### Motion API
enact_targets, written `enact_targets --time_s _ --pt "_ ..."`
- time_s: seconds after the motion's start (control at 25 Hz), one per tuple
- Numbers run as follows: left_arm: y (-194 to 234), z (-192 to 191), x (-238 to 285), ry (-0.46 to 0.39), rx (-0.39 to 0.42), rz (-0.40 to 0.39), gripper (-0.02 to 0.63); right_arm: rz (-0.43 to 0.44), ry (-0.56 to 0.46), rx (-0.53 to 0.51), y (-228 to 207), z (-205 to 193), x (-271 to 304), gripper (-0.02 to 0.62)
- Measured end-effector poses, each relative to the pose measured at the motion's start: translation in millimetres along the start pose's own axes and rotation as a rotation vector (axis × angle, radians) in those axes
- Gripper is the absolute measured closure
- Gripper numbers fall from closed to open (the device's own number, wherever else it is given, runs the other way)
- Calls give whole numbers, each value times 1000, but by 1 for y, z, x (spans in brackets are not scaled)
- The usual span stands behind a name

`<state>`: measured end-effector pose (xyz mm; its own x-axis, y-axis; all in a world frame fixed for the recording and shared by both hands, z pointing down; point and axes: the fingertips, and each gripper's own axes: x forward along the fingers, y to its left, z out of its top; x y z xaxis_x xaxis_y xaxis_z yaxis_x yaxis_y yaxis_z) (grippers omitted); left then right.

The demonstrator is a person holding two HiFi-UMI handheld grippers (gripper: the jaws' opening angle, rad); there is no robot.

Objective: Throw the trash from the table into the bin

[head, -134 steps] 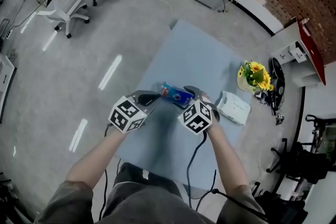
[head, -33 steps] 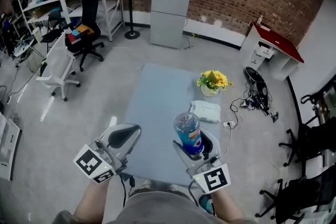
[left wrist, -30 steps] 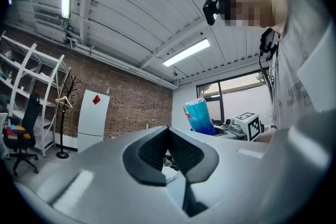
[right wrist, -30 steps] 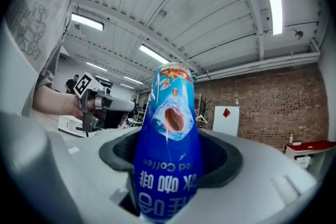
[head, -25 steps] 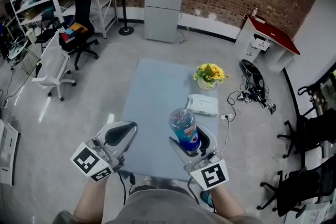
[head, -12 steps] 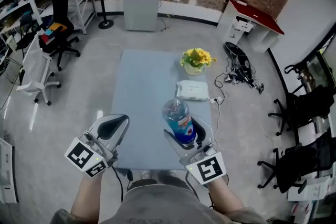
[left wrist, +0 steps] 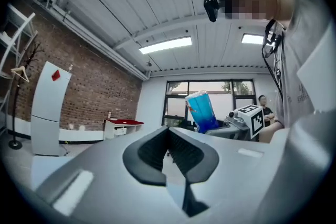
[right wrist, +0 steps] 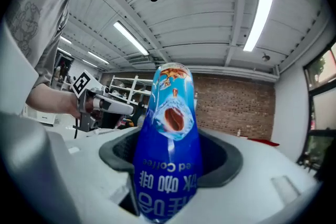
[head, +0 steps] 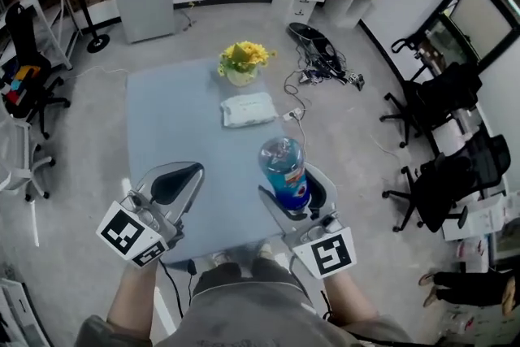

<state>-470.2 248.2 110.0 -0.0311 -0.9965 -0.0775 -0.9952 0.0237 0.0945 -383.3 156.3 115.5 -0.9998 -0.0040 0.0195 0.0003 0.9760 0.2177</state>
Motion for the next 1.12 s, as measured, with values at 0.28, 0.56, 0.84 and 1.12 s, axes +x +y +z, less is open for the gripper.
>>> enact_targets --time_s 0.28,0.56,0.84,1.12 --pt "-100 9 116 -77 -60 -329 607 -368 72 -69 -104 -10 -126 287" --pt "-258 12 198 -87 -94 -669 607 -734 134 -79 -171 -11 -310 287" --pt "-371 -24 250 -27 -87 -815 607 -923 135 -49 -195 -38 -443 287" --pt "-434 -52 284 39 -53 -784 607 -899 132 -44 -217 -62 -512 287"
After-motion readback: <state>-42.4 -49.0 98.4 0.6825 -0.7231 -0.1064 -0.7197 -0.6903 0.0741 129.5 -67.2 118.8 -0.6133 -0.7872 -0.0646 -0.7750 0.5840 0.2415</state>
